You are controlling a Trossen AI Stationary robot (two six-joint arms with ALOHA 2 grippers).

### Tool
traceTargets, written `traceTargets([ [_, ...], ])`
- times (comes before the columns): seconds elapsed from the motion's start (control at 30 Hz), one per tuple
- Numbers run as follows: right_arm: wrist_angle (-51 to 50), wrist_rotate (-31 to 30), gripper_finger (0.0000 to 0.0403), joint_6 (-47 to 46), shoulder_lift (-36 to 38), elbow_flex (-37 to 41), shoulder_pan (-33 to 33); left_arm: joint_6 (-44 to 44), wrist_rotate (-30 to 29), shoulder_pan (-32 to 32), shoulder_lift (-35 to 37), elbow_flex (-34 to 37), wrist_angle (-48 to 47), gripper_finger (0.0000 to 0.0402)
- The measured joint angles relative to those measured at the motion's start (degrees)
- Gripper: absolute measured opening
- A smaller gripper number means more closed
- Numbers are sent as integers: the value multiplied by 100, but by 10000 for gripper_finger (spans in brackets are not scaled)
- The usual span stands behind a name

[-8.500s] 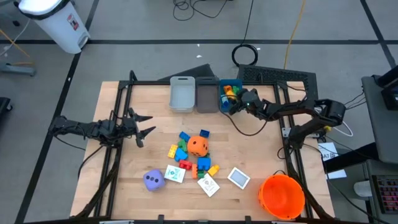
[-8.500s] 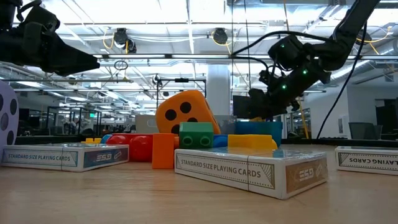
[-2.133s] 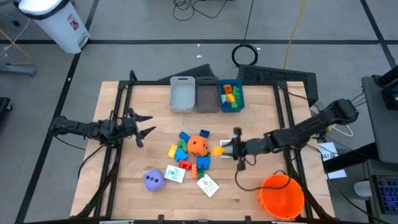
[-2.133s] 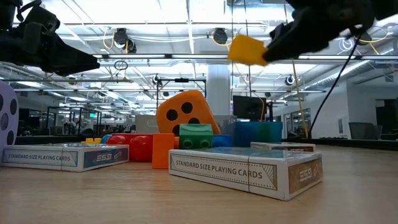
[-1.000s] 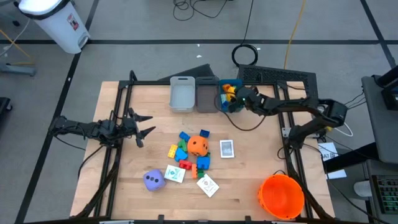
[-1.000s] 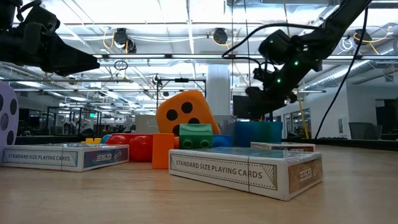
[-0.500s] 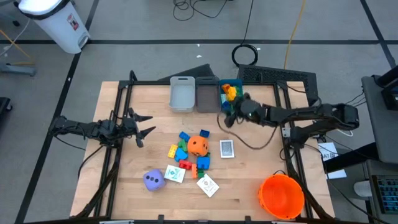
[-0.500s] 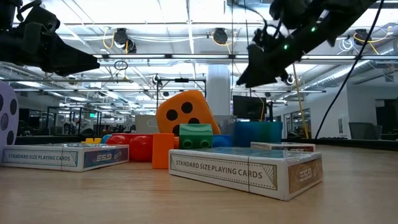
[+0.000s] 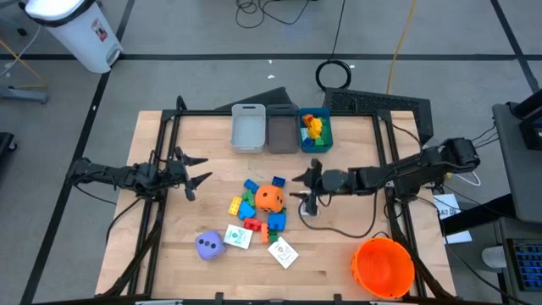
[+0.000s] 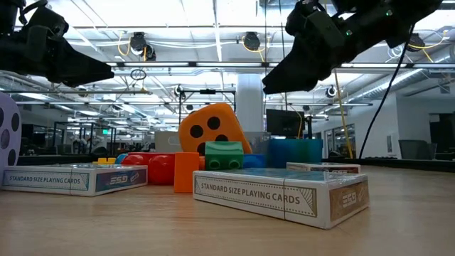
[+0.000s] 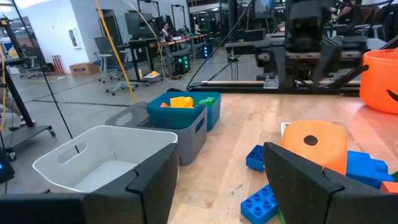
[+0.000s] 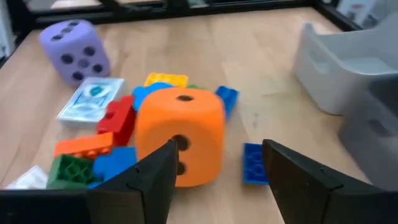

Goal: Pick & Place Toys
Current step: Put the orange die into the white bin

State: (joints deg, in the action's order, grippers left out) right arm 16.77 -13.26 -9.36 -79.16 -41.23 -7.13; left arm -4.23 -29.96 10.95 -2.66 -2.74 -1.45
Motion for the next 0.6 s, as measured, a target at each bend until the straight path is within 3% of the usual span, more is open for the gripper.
traceTargets([
  [0.13,446,-6,230,339,-286,0,-154,0,-1,1,0,1,0,241],
  [0.33,772,22,247,128,-518,0,-215,0,1,0,0,0,0,241],
  [0.47,1051,552,285,105,-807,0,-263,0,1,0,0,0,0,241],
  [0.6,1542,565,338,408,-1104,0,-343,0,-1,1,-1,-1,0,241],
])
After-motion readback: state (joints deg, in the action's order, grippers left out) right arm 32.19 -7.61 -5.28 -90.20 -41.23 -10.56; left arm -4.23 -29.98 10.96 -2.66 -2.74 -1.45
